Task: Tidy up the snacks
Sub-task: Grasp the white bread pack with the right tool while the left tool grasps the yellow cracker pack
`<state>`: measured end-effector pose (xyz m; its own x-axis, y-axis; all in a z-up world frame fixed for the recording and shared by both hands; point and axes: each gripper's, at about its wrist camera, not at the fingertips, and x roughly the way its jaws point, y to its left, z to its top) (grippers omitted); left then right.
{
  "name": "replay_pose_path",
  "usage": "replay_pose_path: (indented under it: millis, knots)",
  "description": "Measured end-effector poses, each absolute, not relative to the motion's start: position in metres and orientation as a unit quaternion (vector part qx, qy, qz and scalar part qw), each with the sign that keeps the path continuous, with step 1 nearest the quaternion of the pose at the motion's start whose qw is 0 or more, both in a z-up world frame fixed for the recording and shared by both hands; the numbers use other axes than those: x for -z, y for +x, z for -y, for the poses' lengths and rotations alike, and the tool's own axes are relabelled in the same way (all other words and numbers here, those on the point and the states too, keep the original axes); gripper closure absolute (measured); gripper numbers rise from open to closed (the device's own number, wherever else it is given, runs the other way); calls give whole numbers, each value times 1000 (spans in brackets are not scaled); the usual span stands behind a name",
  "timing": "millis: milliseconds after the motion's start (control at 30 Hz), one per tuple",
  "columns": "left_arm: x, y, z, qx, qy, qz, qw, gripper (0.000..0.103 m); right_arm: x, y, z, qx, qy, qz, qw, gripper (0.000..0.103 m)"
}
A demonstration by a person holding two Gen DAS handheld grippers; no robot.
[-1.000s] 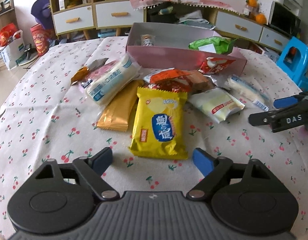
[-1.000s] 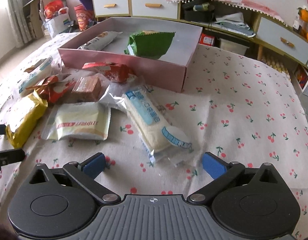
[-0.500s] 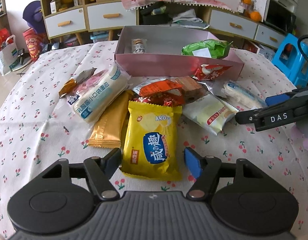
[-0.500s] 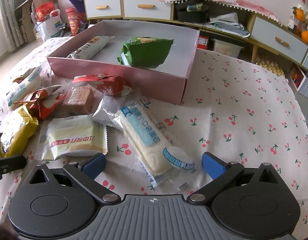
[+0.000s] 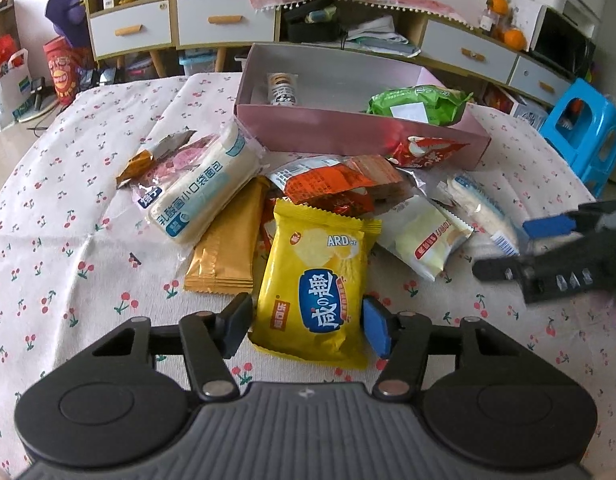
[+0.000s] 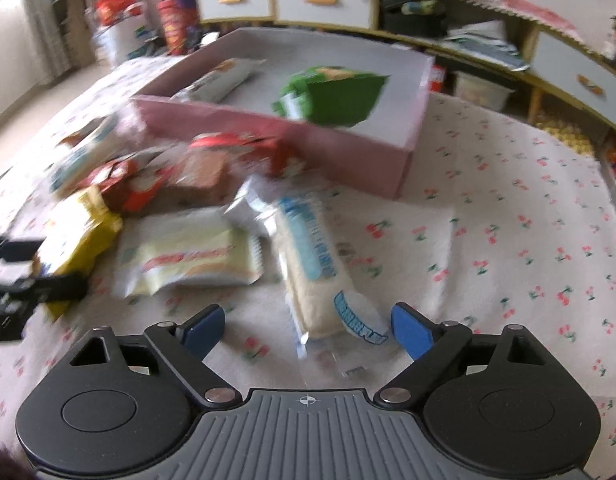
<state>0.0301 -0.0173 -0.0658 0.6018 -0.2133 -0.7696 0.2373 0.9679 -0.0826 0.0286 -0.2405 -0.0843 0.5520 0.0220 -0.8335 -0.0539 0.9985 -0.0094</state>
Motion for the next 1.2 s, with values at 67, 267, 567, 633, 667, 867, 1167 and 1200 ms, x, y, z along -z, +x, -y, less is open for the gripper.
replay_pose_path:
  millis: [67,267,567,633,667,867,1167,1200]
  knots:
    - [65,30,18,127,13,-431,893,47,82,23,237,-46,-24,-481,875,13]
    - [65,33,17,131,2,-438,889,45,75,18,245,-23,-33,-471,881,11]
    - [65,36,19,132,5,-434,891,45,84,35,246,-9,-14,-461,887,16]
    - [65,38,18,138,7,-435,890,42,85,37,239,-13,-28,-460,887,29]
    - [65,39,18,140,9,-434,890,43,84,37,238,-18,-24,-455,890,37]
    - [64,45,18,145,15,-435,889,49,78,39,237,-8,-5,-459,888,68]
    - [57,46,11,156,-21,-463,873,55,66,36,246,20,76,-480,874,69]
    - [55,46,11,158,-24,-465,871,55,64,35,246,20,86,-482,872,69]
